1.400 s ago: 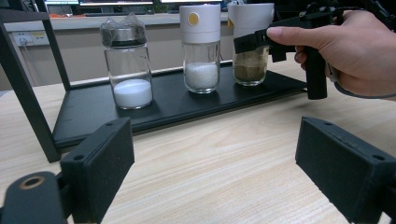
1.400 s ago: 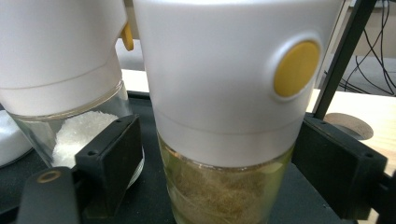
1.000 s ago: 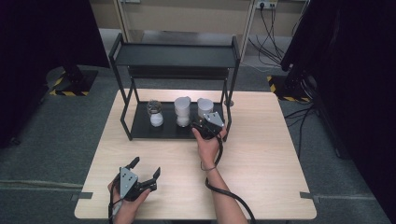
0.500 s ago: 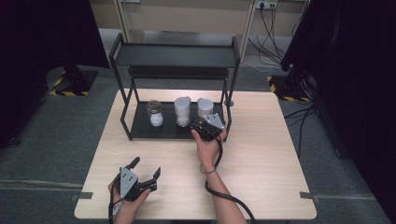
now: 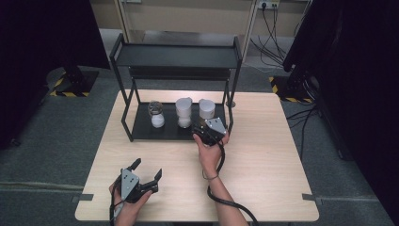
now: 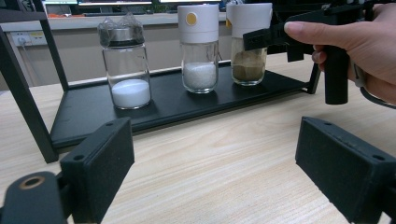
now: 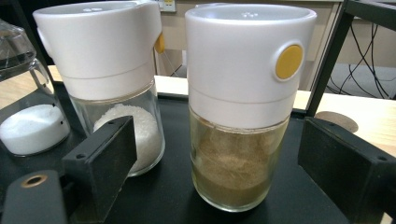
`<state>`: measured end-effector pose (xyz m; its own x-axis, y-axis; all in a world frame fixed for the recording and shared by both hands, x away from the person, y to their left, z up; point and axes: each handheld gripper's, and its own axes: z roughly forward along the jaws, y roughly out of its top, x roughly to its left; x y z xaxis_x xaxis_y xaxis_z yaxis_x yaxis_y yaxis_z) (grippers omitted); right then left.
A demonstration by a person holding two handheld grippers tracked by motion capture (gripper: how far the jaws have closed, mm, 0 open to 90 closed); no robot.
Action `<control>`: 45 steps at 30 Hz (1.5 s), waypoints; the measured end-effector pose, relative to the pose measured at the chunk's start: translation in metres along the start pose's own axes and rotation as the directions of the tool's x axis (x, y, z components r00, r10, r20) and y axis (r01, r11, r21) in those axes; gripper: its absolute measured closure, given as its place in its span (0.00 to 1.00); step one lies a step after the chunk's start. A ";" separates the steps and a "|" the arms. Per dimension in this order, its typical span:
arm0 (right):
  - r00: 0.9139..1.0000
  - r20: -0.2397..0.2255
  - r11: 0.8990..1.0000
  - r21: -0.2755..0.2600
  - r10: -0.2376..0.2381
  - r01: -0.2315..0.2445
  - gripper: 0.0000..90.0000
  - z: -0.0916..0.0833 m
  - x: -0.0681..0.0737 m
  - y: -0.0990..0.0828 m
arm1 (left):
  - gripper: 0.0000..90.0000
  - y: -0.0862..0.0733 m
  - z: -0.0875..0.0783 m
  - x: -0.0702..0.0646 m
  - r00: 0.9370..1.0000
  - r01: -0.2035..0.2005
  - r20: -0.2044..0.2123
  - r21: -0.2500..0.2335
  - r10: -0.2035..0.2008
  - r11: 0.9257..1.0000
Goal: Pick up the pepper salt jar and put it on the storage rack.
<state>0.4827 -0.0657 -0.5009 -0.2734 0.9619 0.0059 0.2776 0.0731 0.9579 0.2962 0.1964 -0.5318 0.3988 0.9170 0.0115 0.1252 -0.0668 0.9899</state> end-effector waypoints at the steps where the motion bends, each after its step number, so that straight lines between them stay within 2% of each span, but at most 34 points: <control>1: 1.000 -0.002 1.000 0.001 -0.001 0.001 0.13 -0.001 0.000 0.000 | 0.12 0.000 0.000 0.000 1.000 0.000 0.000 0.000 0.000 1.000; 45: 0.996 -0.069 0.998 -0.011 -0.063 0.063 0.12 -0.042 0.002 -0.006 | 0.12 0.000 0.000 -0.002 1.000 -0.006 0.001 -0.002 0.006 1.000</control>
<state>0.4418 -0.0756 -0.4948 -0.3532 0.9349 -0.0350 0.2499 0.1303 0.9594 0.2954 0.1948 -0.5319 0.4004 0.9162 0.0176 0.1209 -0.0718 0.9901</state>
